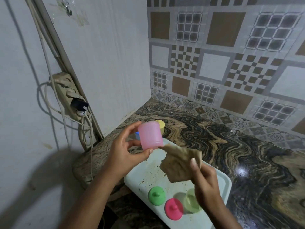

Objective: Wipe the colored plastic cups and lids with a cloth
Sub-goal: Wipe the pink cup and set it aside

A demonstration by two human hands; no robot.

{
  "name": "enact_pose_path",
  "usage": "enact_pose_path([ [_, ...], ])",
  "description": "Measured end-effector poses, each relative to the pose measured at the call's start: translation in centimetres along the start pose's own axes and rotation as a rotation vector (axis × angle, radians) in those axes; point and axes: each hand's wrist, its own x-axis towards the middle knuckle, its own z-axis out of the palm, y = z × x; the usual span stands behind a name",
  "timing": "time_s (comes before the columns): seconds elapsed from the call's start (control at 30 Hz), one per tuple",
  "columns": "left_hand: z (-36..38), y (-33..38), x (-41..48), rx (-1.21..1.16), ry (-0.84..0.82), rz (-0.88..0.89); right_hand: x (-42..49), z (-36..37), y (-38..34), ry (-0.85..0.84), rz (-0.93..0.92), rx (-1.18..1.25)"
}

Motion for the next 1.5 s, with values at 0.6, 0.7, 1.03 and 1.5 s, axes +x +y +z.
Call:
enact_pose_path([
  [0.6, 1.0, 1.6, 0.3, 0.284, -0.039, 0.242, 5.1, 4.0, -1.4, -0.312, -0.376, -0.558],
  [0.7, 0.6, 1.4, 0.4, 0.287, -0.002, 0.232, 4.5, 3.3, -0.6, -0.356, -0.4, -0.538],
  [1.03, -0.5, 2.4, 1.3, 0.181, 0.063, 0.201, 0.0, 0.4, 1.6, -0.354, -0.19, -0.511],
  [1.5, 1.3, 1.5, 1.3, 0.199, -0.125, 0.167, 1.4, 0.5, 0.0, -0.025, 0.156, 0.034],
])
